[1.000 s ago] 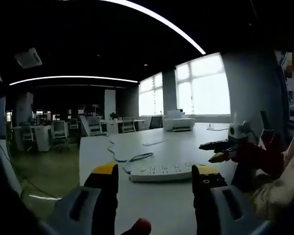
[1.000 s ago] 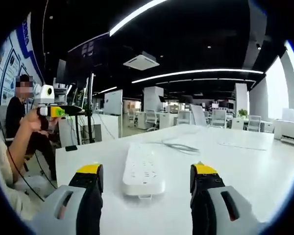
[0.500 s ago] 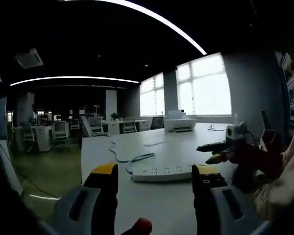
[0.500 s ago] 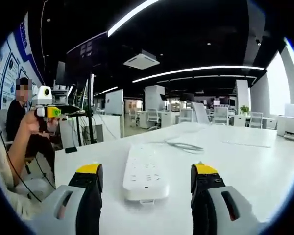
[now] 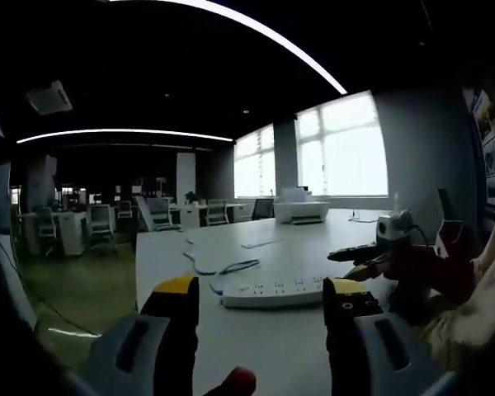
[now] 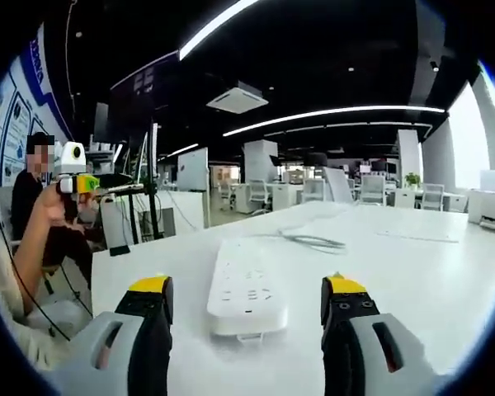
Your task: Pick up the power strip scattered on the table, fix it on the side mounting bracket of the table, and press the switch
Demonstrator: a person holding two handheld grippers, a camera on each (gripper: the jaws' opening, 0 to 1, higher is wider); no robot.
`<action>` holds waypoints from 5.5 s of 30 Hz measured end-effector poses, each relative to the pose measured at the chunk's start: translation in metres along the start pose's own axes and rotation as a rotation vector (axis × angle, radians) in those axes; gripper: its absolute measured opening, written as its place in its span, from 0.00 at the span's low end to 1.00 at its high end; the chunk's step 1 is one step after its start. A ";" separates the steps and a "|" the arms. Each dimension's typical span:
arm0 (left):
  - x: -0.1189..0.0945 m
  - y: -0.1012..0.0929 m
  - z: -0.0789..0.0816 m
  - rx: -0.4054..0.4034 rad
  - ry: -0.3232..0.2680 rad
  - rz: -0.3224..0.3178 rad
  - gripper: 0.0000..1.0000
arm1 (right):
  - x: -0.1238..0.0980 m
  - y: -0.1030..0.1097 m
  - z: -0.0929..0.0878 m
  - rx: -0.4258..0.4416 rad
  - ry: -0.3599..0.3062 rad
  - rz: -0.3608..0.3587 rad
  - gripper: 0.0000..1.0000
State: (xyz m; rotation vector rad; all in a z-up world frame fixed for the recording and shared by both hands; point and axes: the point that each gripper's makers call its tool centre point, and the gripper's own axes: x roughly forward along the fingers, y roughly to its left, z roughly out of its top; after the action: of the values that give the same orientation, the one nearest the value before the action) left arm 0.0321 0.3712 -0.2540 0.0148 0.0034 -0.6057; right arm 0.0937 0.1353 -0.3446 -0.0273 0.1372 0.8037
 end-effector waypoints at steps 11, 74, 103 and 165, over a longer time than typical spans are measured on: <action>-0.002 0.002 0.000 0.001 0.001 0.003 0.65 | 0.006 0.007 -0.008 -0.006 0.031 0.015 0.69; 0.000 0.000 -0.008 -0.003 0.025 -0.017 0.64 | 0.031 0.005 -0.043 -0.001 0.167 0.027 0.56; 0.004 0.003 -0.010 -0.010 0.008 -0.018 0.63 | 0.031 -0.004 -0.045 -0.020 0.201 0.022 0.46; 0.064 -0.028 -0.007 -0.706 -0.031 -0.074 0.96 | 0.027 -0.012 -0.045 0.262 0.211 0.104 0.46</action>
State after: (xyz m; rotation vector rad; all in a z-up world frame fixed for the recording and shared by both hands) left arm 0.0690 0.3114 -0.2621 -0.6814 0.1882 -0.6521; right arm 0.1155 0.1432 -0.3932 0.1442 0.4459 0.8802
